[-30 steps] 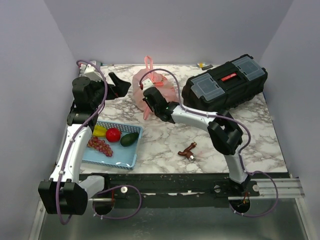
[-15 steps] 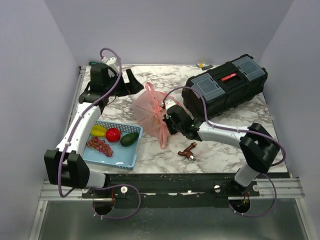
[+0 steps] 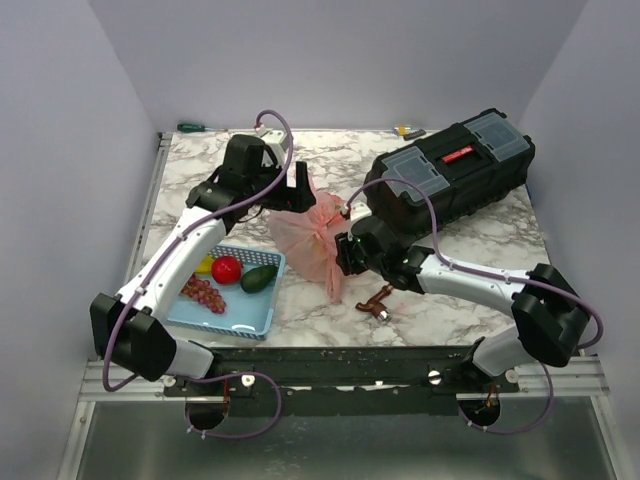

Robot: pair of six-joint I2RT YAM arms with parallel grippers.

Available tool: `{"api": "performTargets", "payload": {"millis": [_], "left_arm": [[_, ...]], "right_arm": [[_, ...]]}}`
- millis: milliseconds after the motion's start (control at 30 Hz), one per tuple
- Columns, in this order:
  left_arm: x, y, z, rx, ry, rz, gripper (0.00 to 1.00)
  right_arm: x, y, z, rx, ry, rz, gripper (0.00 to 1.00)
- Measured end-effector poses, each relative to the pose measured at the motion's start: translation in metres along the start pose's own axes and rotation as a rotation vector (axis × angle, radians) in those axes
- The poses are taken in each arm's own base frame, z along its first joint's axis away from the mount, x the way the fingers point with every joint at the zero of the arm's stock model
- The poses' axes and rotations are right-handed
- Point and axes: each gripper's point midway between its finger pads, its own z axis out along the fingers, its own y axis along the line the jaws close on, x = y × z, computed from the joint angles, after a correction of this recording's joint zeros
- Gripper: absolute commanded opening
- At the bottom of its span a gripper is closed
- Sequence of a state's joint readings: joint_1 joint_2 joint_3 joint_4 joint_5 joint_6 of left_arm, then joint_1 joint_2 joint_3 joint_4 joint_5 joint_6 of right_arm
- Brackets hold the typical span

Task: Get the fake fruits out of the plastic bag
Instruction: Move the plastic bag to the center of the board, then untie the plastic bag at the center of the board.

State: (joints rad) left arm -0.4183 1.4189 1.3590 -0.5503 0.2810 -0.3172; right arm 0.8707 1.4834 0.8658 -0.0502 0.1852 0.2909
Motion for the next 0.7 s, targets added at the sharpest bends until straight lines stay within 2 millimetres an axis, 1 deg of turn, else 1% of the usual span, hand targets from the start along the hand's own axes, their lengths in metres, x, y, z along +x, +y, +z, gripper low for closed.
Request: {"api": "performTargets", "payload": {"millis": [67, 133, 233, 300, 367, 433, 533, 600, 700], "left_arm": [[-0.001, 0.001, -0.008, -0.013, -0.025, 0.014, 0.99], [-0.002, 0.002, -0.019, -0.021, -0.058, 0.032, 0.99], [-0.014, -0.005, -0.038, -0.013, -0.13, 0.07, 0.96], [-0.022, -0.008, -0.045, -0.012, -0.164, 0.086, 0.93], [-0.024, -0.008, -0.046, -0.014, -0.172, 0.095, 0.91], [-0.022, -0.006, -0.043, -0.017, -0.161, 0.098, 0.9], [-0.019, -0.004, -0.039, -0.022, -0.146, 0.1, 0.87], [-0.017, -0.002, -0.036, -0.025, -0.133, 0.098, 0.87], [-0.015, -0.001, -0.033, -0.027, -0.12, 0.096, 0.87]], "right_arm": [[-0.003, 0.001, -0.002, -0.002, -0.011, 0.013, 0.62], [-0.01, 0.002, -0.006, -0.008, -0.03, 0.025, 0.67], [-0.025, 0.005, -0.013, -0.022, -0.082, 0.04, 0.68], [-0.035, 0.006, -0.015, -0.025, -0.121, 0.049, 0.68], [-0.043, 0.005, -0.016, -0.011, -0.143, 0.054, 0.69], [-0.051, 0.002, -0.015, 0.013, -0.163, 0.058, 0.69], [-0.063, 0.002, -0.009, 0.036, -0.187, 0.064, 0.68], [-0.069, 0.003, -0.002, 0.041, -0.193, 0.066, 0.65], [-0.07, 0.005, 0.008, 0.046, -0.185, 0.068, 0.59]]}}
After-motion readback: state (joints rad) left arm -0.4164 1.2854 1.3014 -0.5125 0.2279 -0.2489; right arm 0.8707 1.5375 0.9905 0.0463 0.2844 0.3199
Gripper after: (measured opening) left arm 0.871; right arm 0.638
